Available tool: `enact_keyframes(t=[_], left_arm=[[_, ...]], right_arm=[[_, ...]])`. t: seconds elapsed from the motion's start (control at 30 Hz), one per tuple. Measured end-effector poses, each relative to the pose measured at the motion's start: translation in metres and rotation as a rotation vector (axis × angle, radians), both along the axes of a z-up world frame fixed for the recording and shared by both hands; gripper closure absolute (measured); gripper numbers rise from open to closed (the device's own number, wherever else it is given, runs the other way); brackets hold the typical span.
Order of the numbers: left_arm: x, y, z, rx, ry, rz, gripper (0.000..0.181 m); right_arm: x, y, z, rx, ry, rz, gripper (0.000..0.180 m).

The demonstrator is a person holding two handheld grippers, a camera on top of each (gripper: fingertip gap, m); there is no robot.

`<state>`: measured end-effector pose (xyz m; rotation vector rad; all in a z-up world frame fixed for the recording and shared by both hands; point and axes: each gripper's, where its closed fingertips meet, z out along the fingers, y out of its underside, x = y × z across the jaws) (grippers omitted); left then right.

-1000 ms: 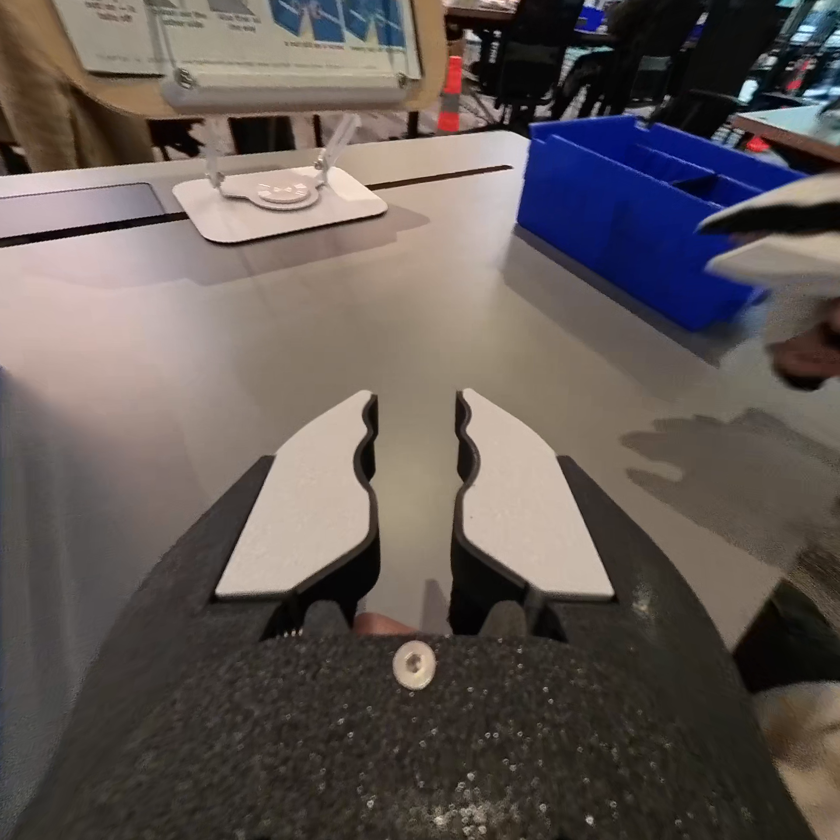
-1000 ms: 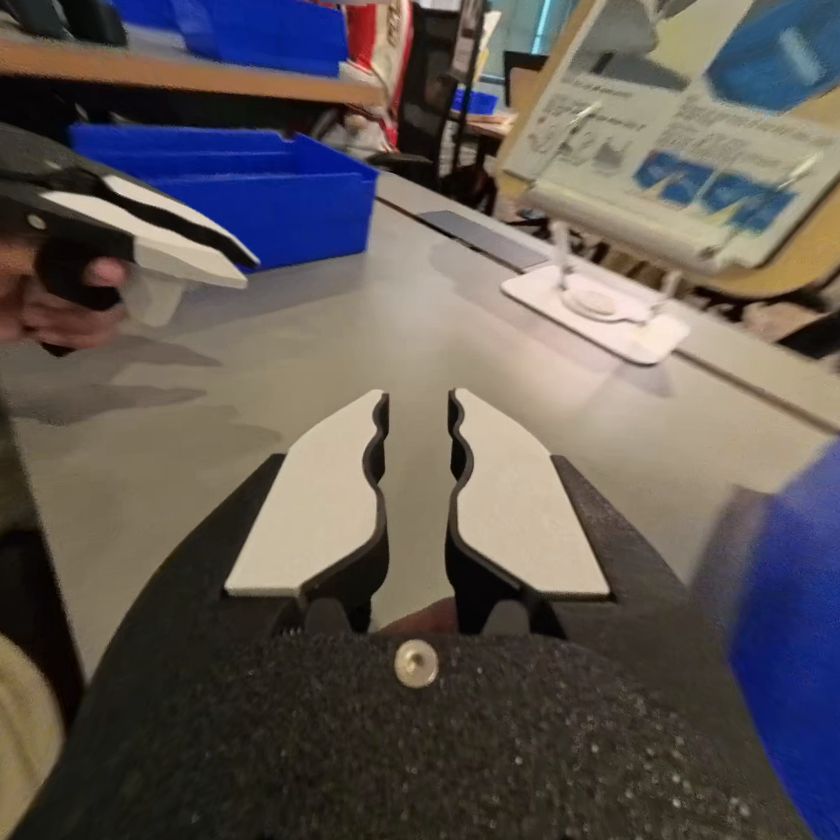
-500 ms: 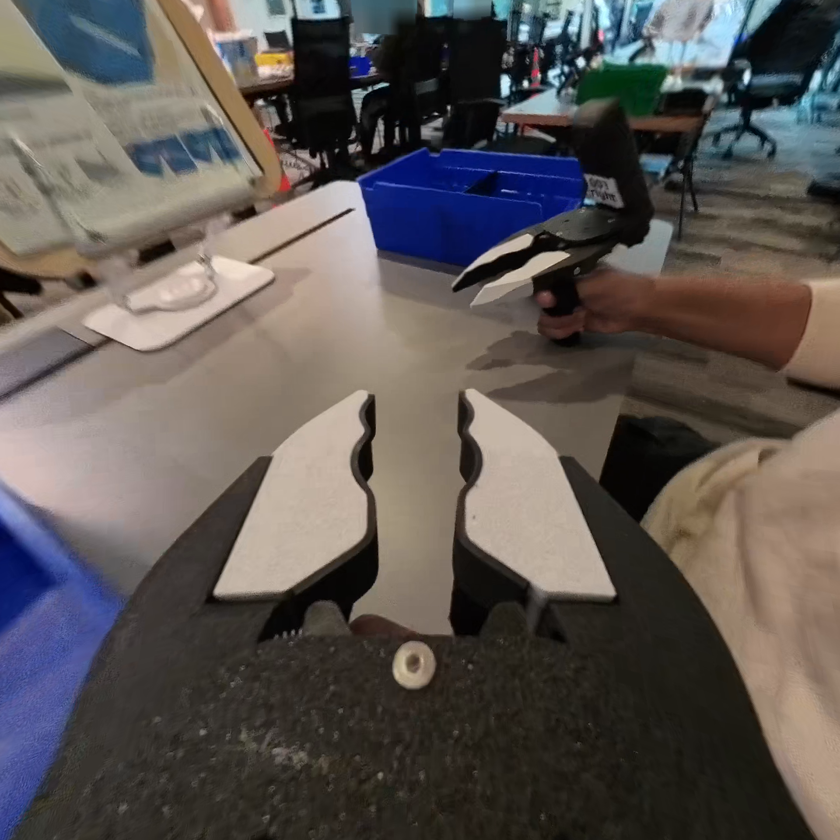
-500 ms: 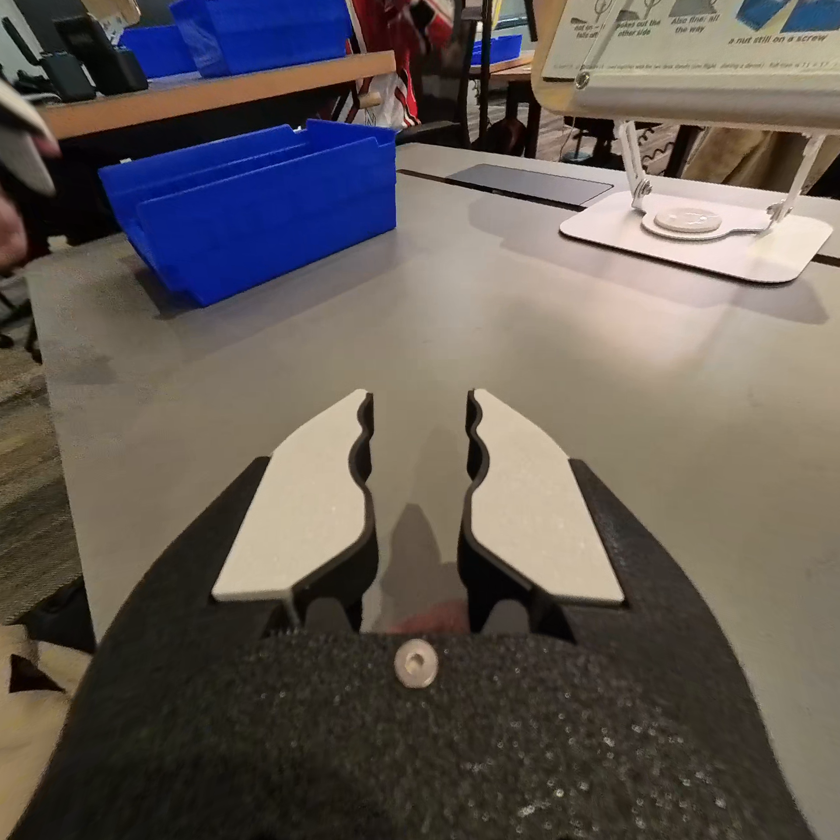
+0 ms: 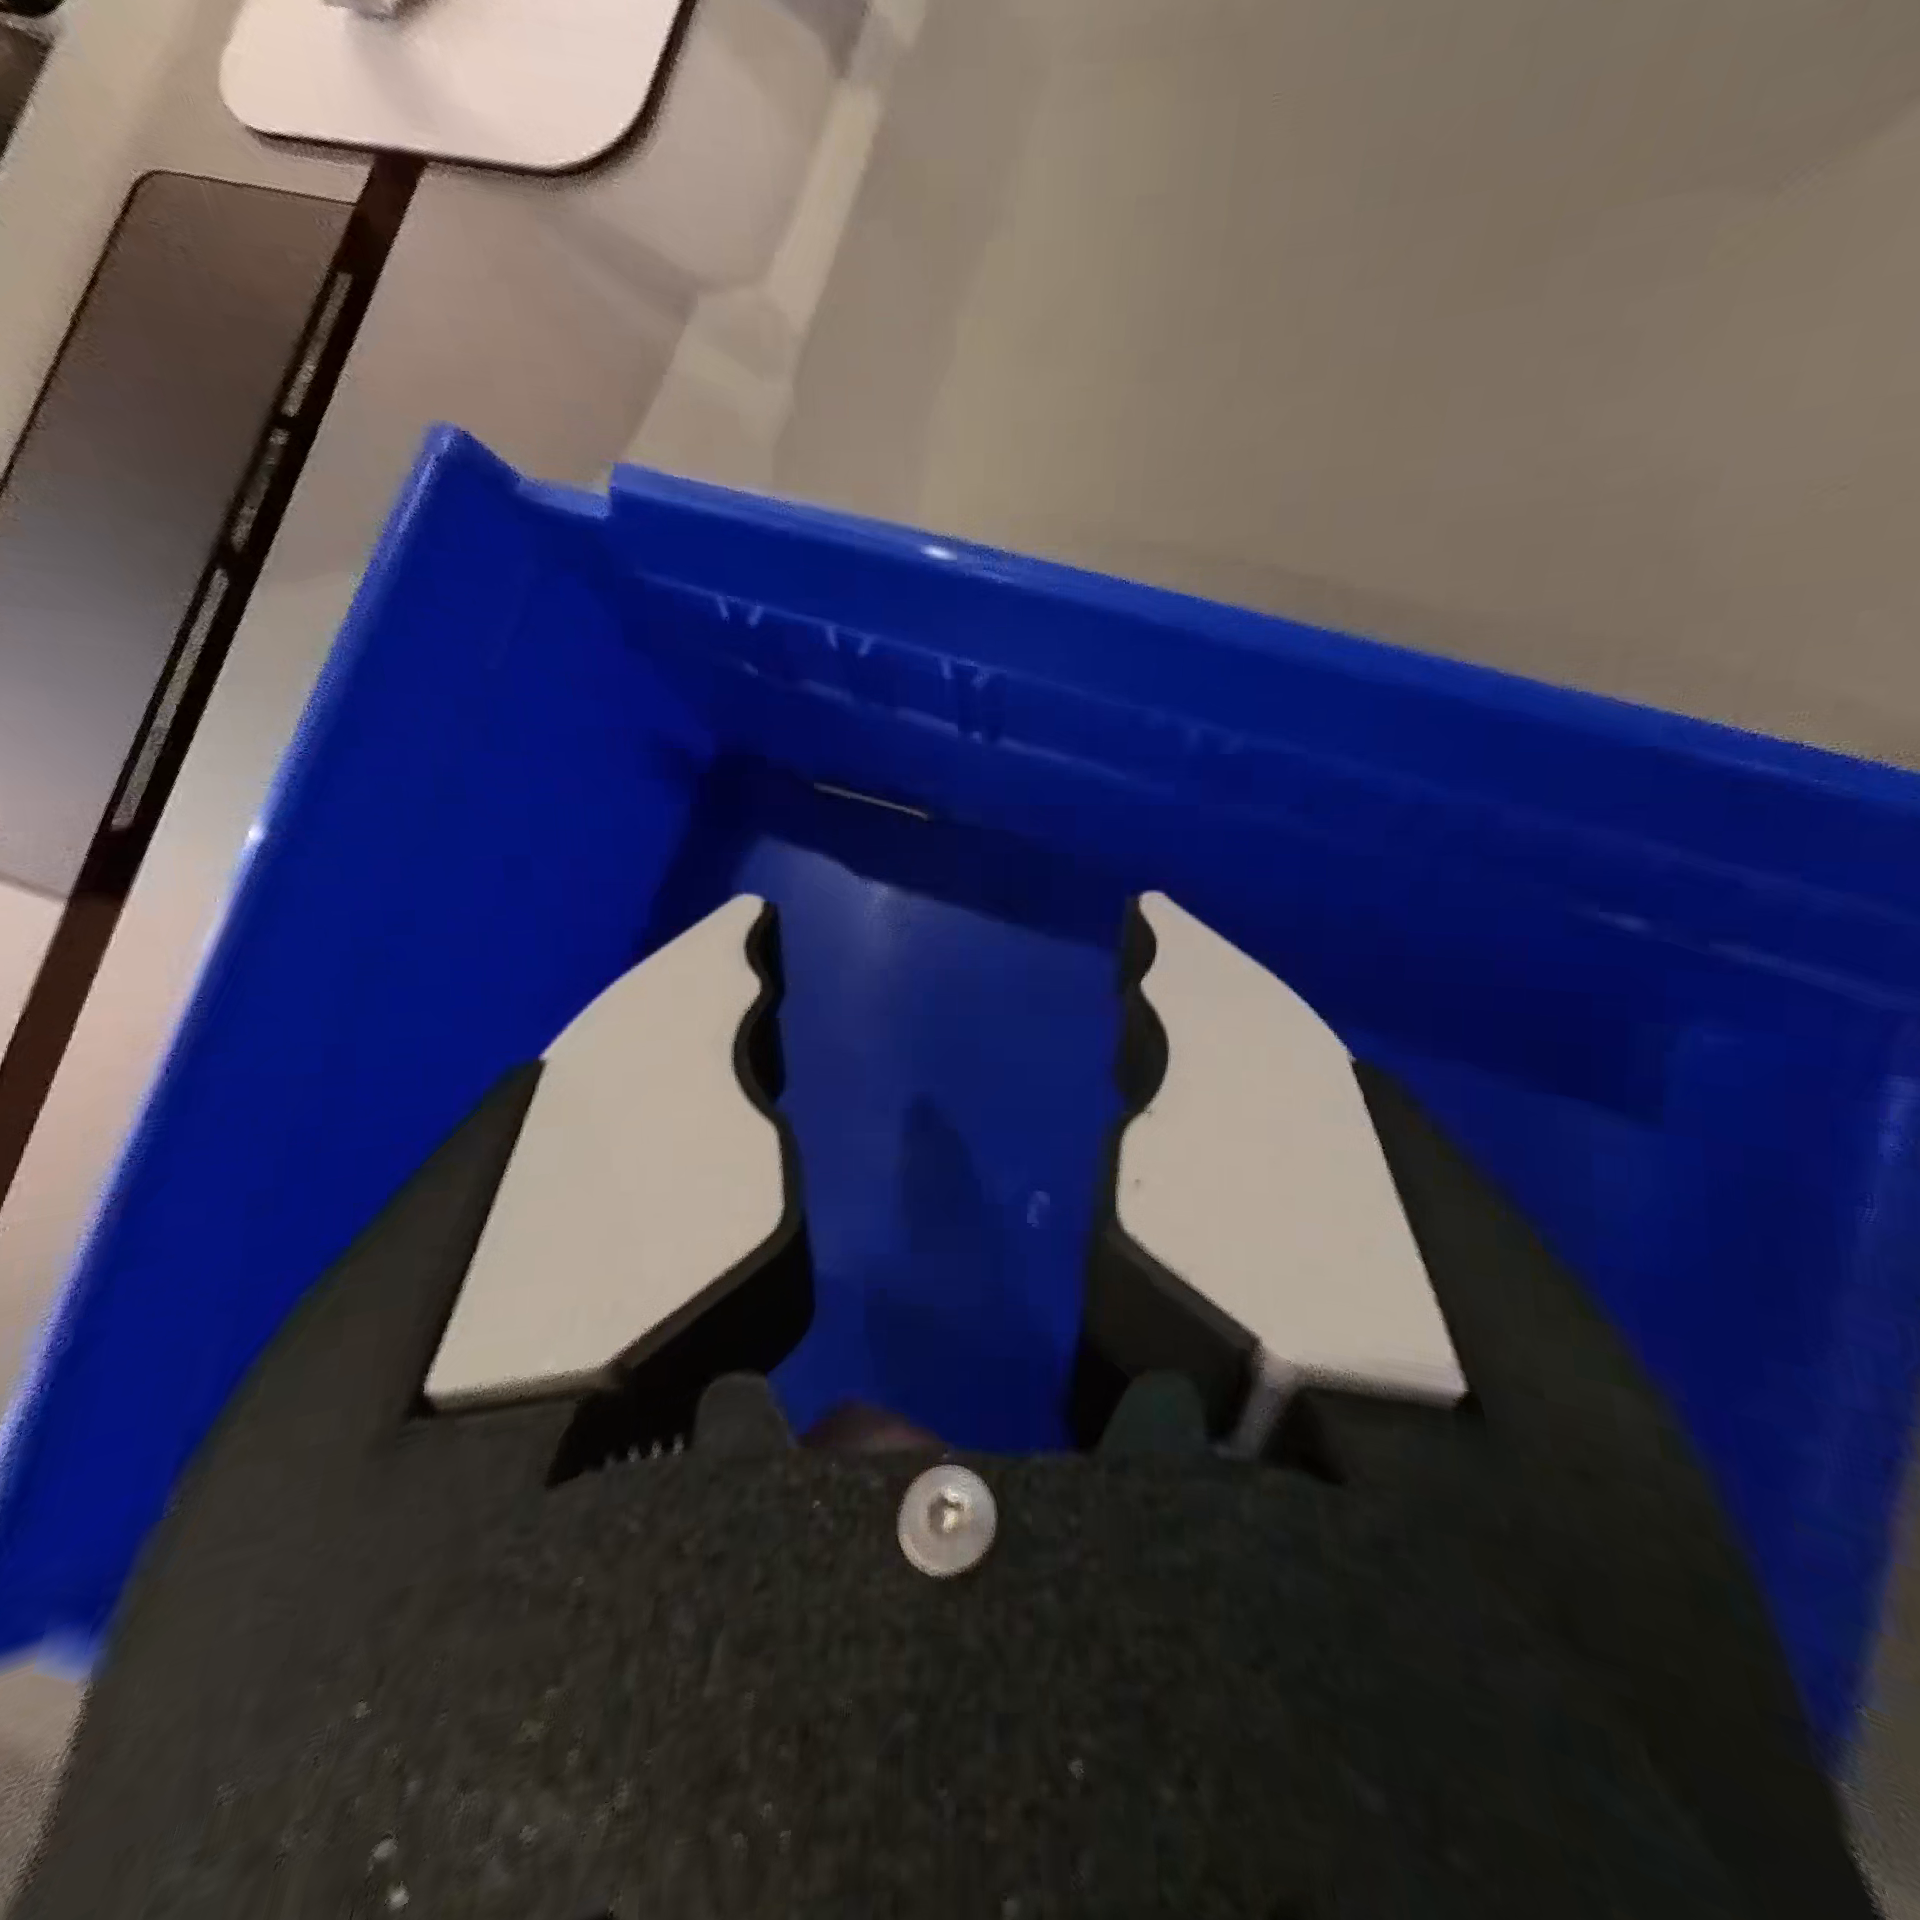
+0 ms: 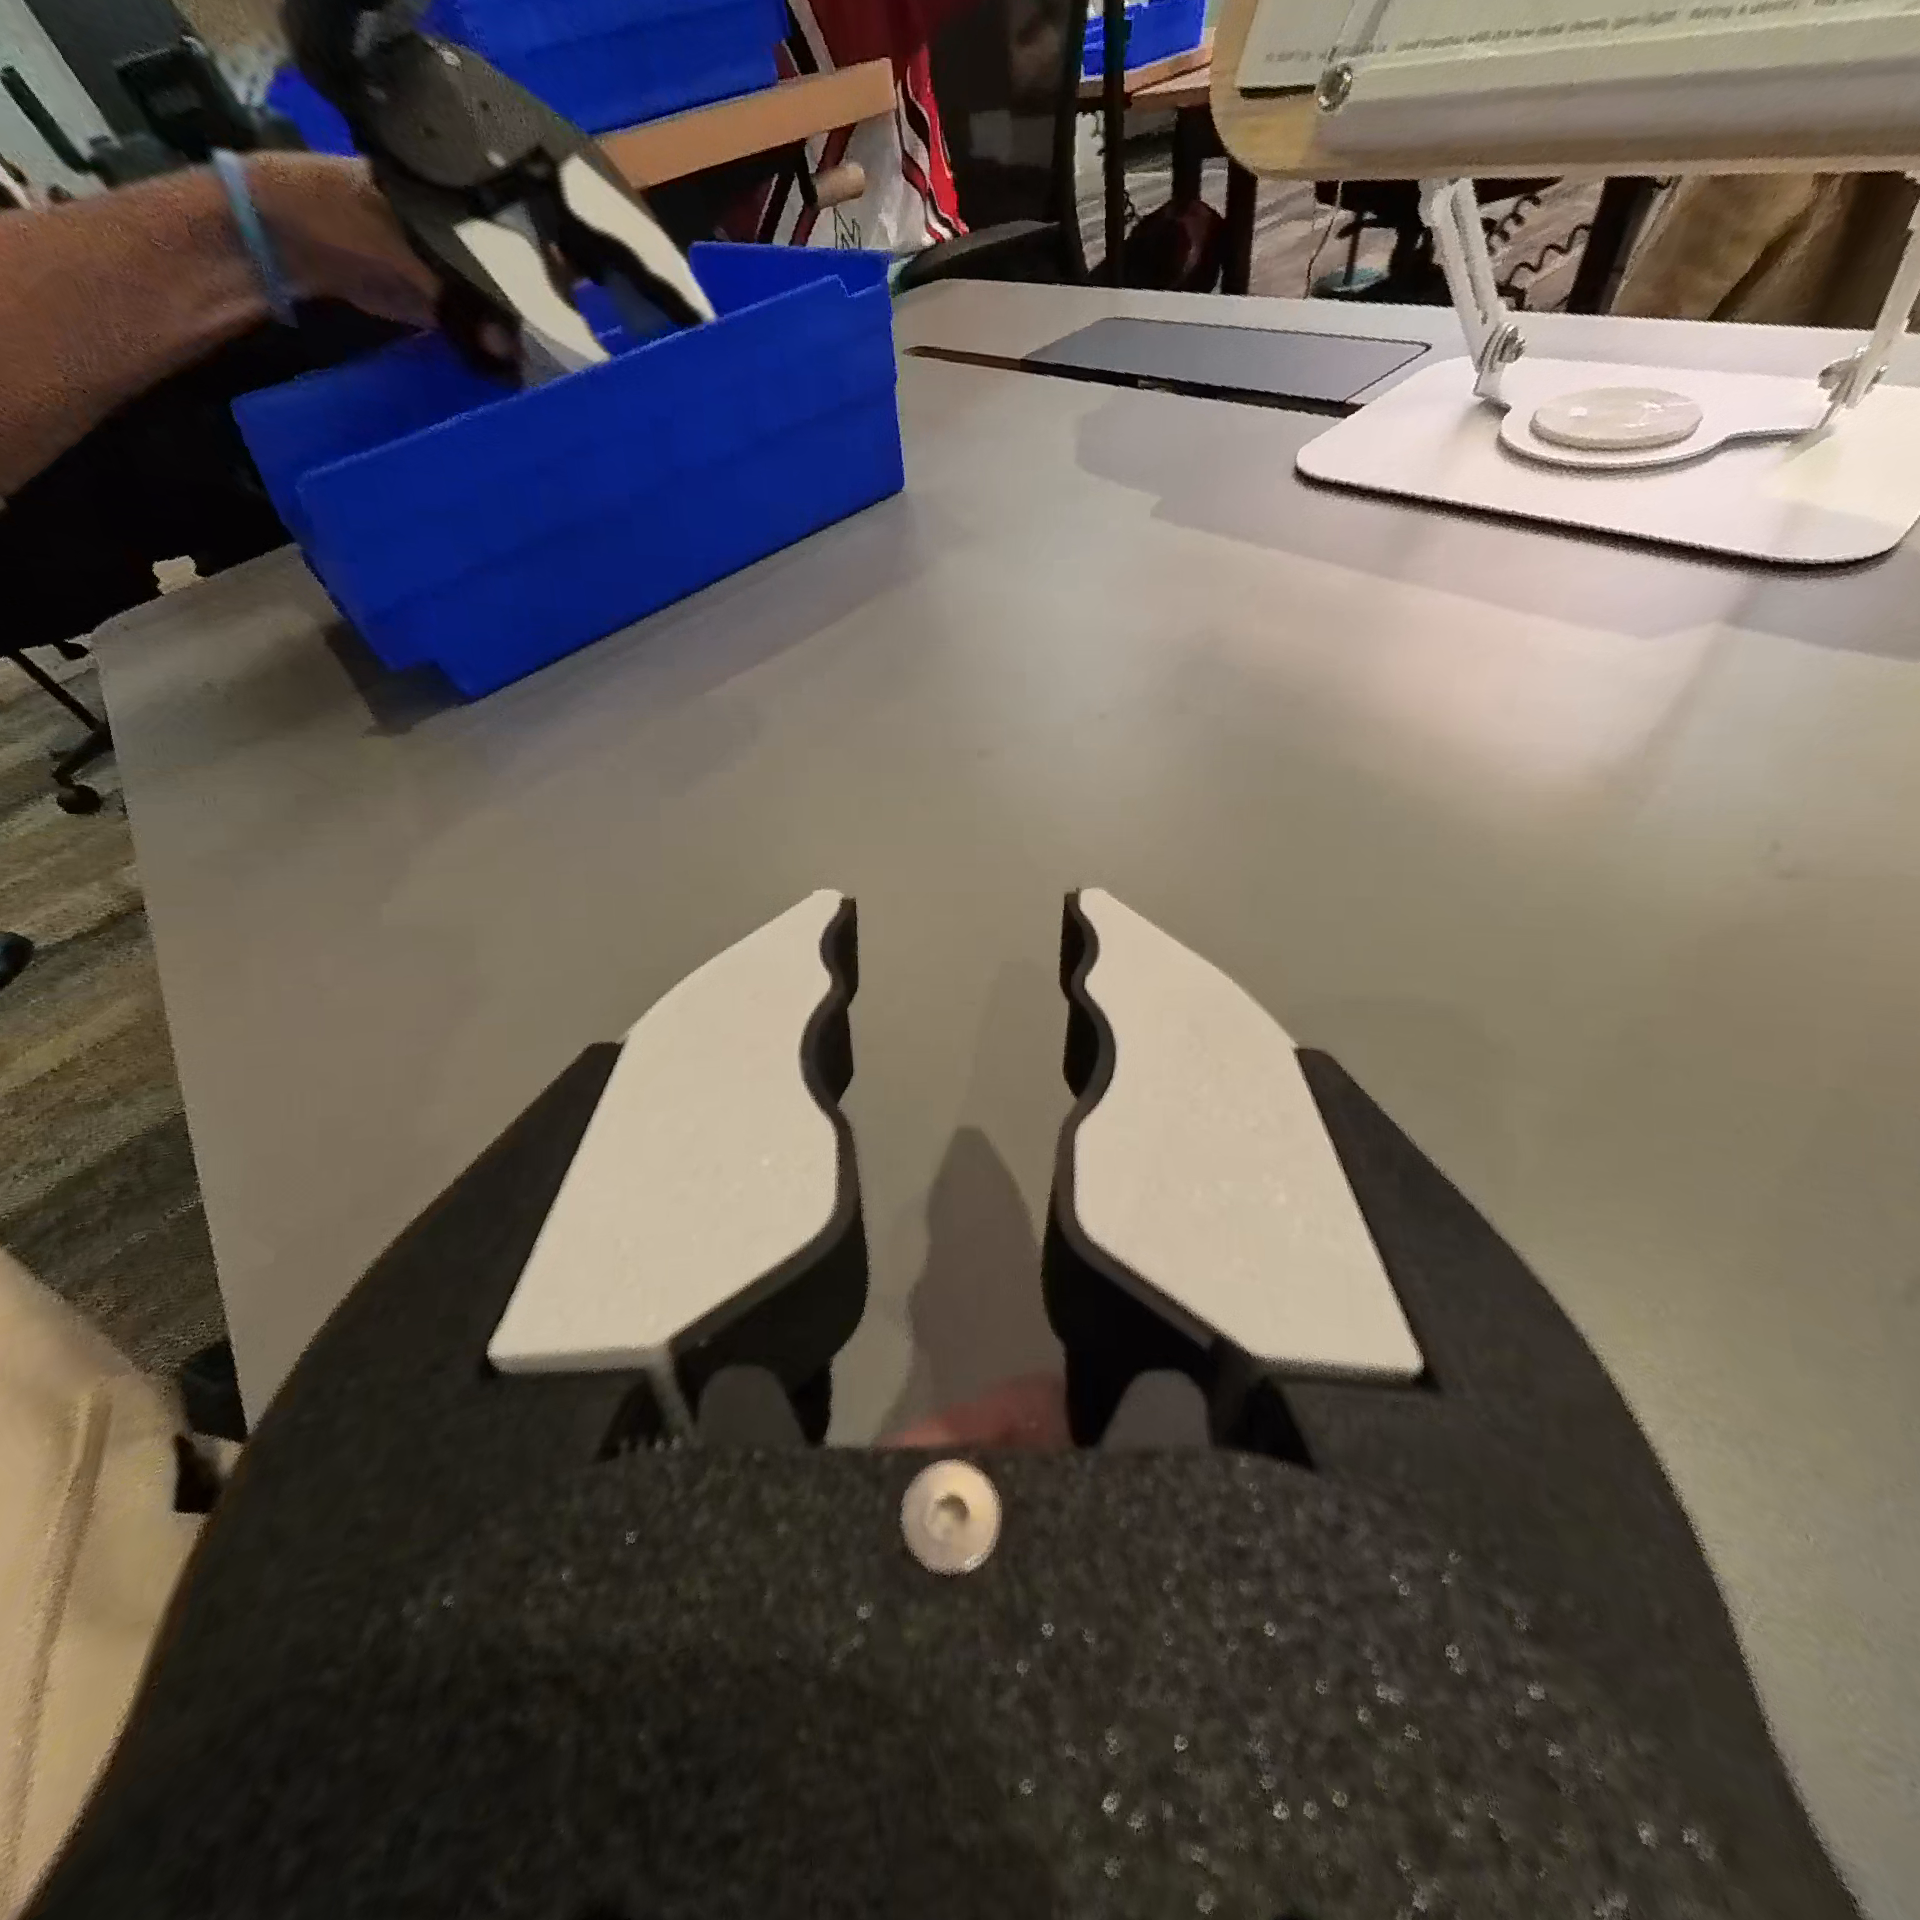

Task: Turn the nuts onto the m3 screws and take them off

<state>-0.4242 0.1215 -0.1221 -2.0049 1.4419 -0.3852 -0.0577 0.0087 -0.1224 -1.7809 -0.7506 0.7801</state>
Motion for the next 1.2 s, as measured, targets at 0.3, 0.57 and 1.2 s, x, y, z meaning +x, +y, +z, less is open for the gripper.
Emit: enact_keyframes(t=[0.3, 0.57, 1.2], left_arm=[[0.018, 0.027, -0.045, -0.079, 0.117, -0.148, 0.118], [0.023, 0.037, -0.061, -0.091, 0.179, -0.204, 0.119], [0.035, 0.028, -0.068, -0.135, 0.088, -0.316, 0.145]], right_arm=[[-0.002, 0.000, -0.006, -0.021, -0.041, 0.005, 0.144], [-0.003, 0.000, -0.008, -0.019, -0.060, 0.003, 0.146], [-0.007, -0.002, -0.010, -0.041, -0.061, 0.034, 0.148]])
